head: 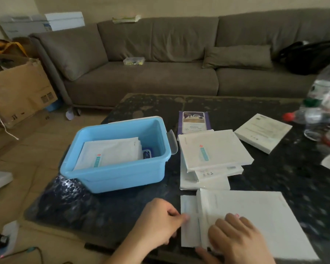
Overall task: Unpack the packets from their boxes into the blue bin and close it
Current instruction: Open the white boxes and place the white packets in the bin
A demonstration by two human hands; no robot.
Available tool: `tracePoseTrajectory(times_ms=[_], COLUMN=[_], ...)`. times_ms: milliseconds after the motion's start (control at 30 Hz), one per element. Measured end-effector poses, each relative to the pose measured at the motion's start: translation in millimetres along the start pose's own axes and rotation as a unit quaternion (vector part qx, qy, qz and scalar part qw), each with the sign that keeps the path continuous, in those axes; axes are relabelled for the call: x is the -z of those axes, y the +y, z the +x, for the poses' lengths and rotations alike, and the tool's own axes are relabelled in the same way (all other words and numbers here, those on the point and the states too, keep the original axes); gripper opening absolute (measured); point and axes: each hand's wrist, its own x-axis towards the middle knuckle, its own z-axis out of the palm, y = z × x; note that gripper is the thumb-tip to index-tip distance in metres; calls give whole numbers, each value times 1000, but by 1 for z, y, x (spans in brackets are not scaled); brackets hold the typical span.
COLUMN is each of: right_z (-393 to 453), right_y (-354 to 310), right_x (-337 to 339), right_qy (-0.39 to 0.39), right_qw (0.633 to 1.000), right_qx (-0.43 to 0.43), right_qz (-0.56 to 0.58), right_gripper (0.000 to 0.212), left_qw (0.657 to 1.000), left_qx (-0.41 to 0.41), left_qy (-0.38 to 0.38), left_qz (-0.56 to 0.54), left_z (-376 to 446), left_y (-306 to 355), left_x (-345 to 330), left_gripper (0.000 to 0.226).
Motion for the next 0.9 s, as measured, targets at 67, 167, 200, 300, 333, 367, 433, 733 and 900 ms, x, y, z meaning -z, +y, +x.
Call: tracePoseTrajectory(times_ms=[67, 167, 200, 300, 333, 367, 433, 733, 900], right_z=[-3, -7, -8, -7, -6, -6, -4, -5, -3], right_y=[-2, -1, -1, -1, -1, -1, -1, 0, -4], right_x=[0, -1, 0, 3, 4, 5, 7, 2, 9], right_qy=[1, 28, 39, 56, 59, 61, 63, 86, 65], right_qw=[1000, 998, 997, 995, 994, 993, 992, 990, 985], right_qx=[-21, -37, -39, -45, -47, -50, -56, -67, -103], right_qz=[23, 42, 48, 73, 81, 87, 96, 89, 123], right_gripper=[46, 47, 47, 48, 47, 46, 50, 52, 58], left_qw=[1000, 1000, 1000, 999, 999, 999, 997, 927, 914], left_qx=[12, 5, 2, 1, -1, 1, 11, -3, -54], left_qy=[3, 3, 3, -7, -15, -22, -29, -60, -9], left_qz=[-13, -25, -30, -43, -44, -45, -67, -369, -402], left_z=[0, -1, -1, -1, -2, -2, -2, -13, -33], left_y=[0, -1, -2, -4, -4, -3, -2, -10, -17], left_x=[-2, -6, -7, -8, -7, -5, -1, 39, 77], left_gripper=[31, 29, 29, 29, 29, 28, 30, 22, 42])
